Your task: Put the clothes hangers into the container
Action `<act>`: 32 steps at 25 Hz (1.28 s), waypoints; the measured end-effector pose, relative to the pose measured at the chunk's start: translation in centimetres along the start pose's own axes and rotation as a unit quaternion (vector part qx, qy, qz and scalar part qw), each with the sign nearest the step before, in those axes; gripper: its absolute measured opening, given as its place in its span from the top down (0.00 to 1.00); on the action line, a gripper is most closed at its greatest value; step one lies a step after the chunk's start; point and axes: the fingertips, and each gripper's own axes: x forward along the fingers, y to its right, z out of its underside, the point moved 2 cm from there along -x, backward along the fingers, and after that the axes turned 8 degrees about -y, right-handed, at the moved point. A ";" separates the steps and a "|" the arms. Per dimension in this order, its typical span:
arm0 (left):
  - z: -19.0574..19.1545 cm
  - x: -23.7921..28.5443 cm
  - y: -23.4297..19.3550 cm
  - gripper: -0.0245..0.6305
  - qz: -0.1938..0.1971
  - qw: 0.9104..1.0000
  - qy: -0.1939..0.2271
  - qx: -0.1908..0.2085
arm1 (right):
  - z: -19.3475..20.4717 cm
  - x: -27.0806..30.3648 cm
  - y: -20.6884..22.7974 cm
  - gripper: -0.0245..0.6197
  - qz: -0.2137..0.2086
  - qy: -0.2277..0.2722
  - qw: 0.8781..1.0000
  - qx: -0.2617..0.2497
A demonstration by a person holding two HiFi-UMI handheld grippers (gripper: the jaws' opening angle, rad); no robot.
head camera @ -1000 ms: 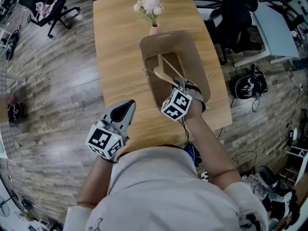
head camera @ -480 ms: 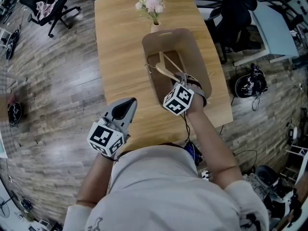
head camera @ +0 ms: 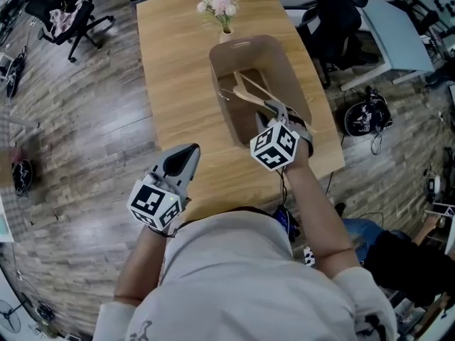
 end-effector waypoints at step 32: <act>0.7 -11.9 3.8 0.95 0.079 0.993 0.021 0.087 | -1.9 -21.2 -11.0 0.93 0.001 0.198 0.954 0.223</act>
